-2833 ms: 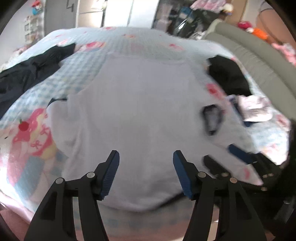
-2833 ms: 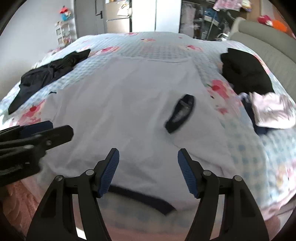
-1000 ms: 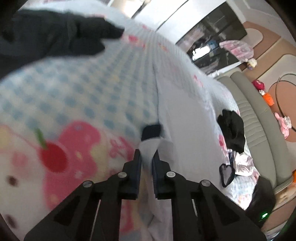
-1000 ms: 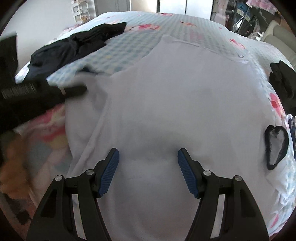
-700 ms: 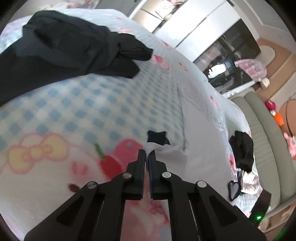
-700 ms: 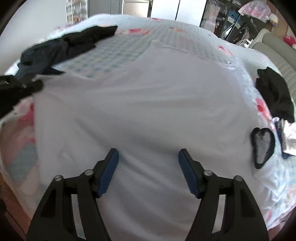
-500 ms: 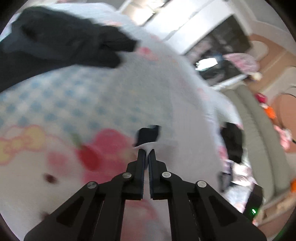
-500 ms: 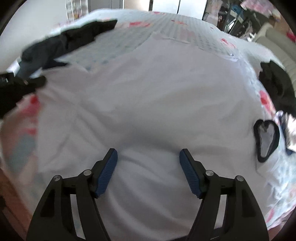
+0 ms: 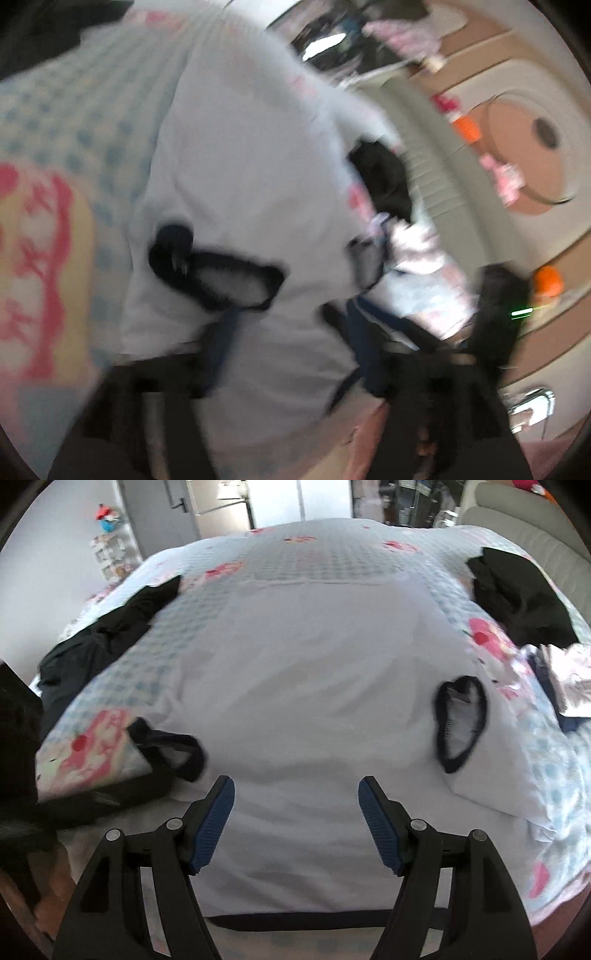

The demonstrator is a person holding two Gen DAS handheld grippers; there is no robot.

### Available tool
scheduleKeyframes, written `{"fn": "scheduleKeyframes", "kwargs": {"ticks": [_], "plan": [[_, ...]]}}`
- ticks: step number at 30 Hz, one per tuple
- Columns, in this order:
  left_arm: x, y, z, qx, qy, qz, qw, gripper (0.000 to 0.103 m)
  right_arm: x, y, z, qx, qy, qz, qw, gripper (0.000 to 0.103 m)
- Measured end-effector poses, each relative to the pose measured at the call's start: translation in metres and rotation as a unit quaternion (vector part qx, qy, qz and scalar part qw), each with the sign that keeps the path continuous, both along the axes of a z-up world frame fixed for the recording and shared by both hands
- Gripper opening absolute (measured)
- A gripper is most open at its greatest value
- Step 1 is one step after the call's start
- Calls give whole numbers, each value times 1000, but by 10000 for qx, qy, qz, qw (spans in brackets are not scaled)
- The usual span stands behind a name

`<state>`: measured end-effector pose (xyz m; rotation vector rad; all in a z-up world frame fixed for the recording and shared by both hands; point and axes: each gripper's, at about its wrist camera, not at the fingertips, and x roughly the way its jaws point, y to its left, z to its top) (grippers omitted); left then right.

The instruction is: Fold clothes

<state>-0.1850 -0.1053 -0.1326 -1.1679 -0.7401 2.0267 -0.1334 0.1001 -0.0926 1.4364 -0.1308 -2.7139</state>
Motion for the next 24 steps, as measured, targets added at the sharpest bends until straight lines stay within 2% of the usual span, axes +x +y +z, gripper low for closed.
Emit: {"fn": "scheduleKeyframes", "kwargs": {"ticks": [2,4,5,7,9,11,17,19,22,23,24], "plan": [[7,-23,7,79,136,233,9996,74,-4,-8,-3,-2,1,140,9999,71],[12,-50,8,-58,160,711,9973,72,-9,-16,-5,25,37,276,9996,71],[12,-62,5,-176,91,945,9953,62,-11,-22,-5,25,57,392,9992,71],[10,-81,-3,-447,-65,1332,9901,52,-15,-34,-5,25,96,626,9980,71],[5,-85,-13,-847,-261,1466,9852,44,-22,-59,-14,168,-134,1070,9940,69],[3,-78,-17,-1217,-260,1489,9810,44,-32,-74,-28,593,-280,1140,9913,69],[5,-50,-15,-1975,-61,1246,9723,46,-49,-63,-32,1000,-150,751,9920,68],[3,-45,-15,-2036,-8,1151,9723,46,-55,-60,-34,1135,-107,621,9915,68],[-2,-32,-14,-1872,151,879,9783,61,-62,-54,-30,1328,1,418,9903,68],[-3,-25,-14,-1945,210,794,9775,61,-62,-49,-23,1287,66,340,9911,68],[-5,-15,-15,-2181,283,702,9730,61,-61,-45,-18,1150,106,288,9929,68]]}}
